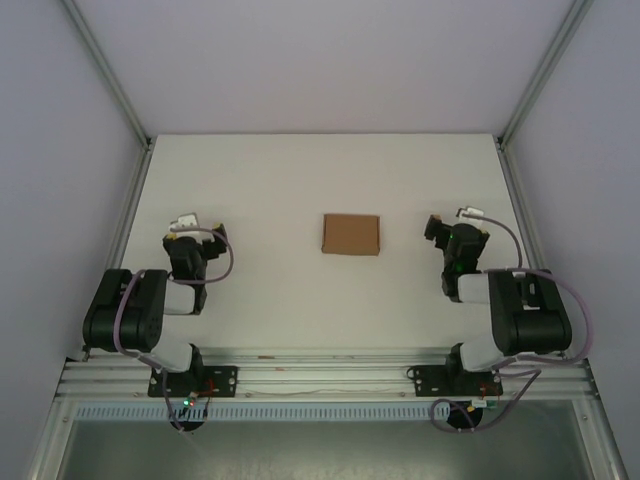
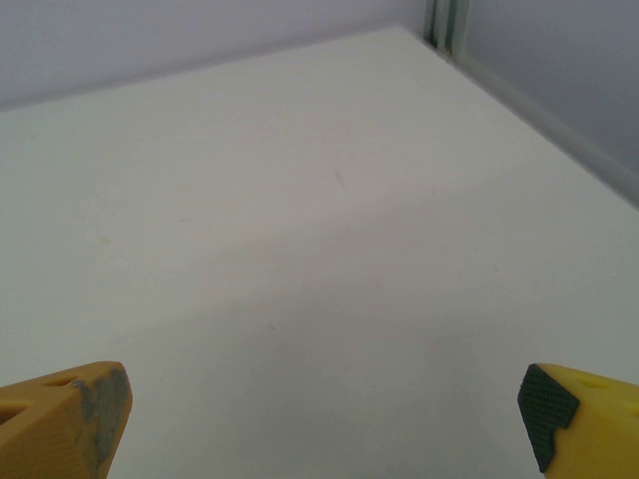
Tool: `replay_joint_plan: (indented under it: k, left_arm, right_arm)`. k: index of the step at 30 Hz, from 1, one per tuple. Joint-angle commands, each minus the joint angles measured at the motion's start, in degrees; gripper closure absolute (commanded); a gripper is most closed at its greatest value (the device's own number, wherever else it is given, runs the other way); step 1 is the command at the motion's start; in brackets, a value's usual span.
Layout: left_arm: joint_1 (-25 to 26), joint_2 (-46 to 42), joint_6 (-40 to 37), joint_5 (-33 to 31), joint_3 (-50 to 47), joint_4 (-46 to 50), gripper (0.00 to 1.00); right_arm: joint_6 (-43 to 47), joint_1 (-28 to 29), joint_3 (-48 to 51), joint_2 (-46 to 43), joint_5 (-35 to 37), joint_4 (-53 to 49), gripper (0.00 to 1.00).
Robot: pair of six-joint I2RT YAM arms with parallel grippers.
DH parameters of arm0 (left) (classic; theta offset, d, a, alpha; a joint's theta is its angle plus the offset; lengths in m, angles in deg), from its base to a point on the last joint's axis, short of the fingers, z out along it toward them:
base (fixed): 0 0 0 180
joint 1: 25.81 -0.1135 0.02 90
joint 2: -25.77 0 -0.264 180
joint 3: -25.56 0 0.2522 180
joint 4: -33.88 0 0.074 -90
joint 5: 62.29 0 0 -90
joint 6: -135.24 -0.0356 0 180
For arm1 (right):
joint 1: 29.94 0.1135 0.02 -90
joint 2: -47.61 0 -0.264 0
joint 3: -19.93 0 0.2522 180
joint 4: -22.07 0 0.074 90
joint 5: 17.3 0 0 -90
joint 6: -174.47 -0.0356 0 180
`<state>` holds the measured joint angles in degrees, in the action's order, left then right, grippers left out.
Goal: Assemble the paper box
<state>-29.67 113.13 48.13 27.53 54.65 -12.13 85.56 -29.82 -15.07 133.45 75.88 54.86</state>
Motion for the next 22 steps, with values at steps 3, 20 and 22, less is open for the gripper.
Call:
replay_joint_plan:
  k: [3, 20, 22]
  left_arm:
    - [0.14, -0.28, -1.26, 3.39, 2.61, 0.72, 0.0]
    - [0.61, -0.78, -1.58, 2.97, 3.39, 3.25, 0.0]
    - [0.65, -0.79, -1.58, 2.98, 3.41, 3.25, 0.0]
  right_arm:
    - [-3.33, -1.97, -1.6, -0.21, -3.84, -0.44, 0.0]
    - [-3.02, -1.97, -1.27, 0.05, -4.06, 0.6, 0.0]
    - [-3.07, -1.97, -1.22, -0.11, -4.06, 0.56, 0.0]
